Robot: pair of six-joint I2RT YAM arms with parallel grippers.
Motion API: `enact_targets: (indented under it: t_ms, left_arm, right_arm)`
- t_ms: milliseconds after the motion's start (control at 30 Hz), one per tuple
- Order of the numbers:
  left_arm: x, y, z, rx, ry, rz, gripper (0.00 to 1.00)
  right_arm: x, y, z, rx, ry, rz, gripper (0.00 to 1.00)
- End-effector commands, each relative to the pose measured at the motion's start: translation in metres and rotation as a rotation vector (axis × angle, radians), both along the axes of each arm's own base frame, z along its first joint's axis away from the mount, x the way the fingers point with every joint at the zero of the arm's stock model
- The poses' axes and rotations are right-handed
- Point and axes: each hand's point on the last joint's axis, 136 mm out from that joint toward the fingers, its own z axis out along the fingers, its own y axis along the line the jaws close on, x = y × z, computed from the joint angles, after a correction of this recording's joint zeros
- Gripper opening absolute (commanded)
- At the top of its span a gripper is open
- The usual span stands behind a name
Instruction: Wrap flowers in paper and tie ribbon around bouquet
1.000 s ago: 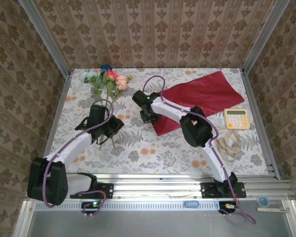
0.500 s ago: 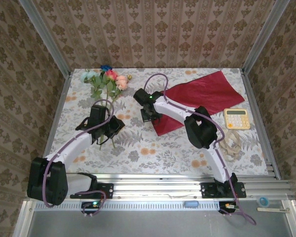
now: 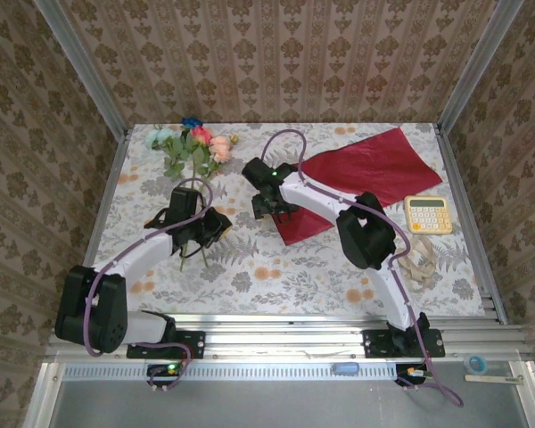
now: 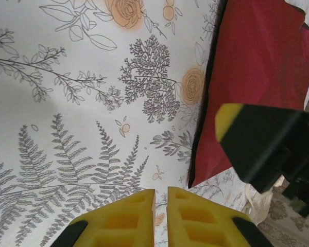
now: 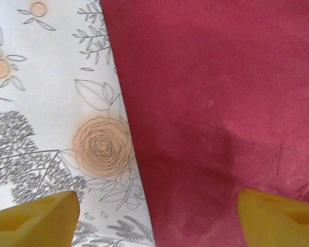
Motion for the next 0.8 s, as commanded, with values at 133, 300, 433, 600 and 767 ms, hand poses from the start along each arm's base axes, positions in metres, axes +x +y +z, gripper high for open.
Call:
enact_targets:
  t_ms: [133, 300, 433, 600, 767]
  left_arm:
    - [0.003, -0.005, 0.01, -0.036, -0.016, -0.006, 0.13]
    - [0.006, -0.001, 0.011, -0.037, -0.018, 0.001, 0.14]
    - [0.012, 0.006, 0.009, -0.037, -0.011, 0.019, 0.15]
    - [0.024, 0.008, 0.007, -0.04, -0.004, 0.022, 0.17]
    - [0.034, -0.001, -0.004, -0.056, 0.028, 0.002, 0.19]
  right_arm:
    - [0.005, -0.01, -0.03, 0.06, 0.121, -0.067, 0.69]
    - [-0.028, 0.03, -0.053, 0.22, 0.282, 0.045, 0.61]
    - [-0.067, 0.039, -0.056, 0.281, 0.334, 0.126, 0.59]
    - [-0.116, 0.015, -0.056, 0.267, 0.372, 0.175, 0.58]
    - [-0.127, -0.022, -0.035, 0.183, 0.278, 0.215, 0.66]
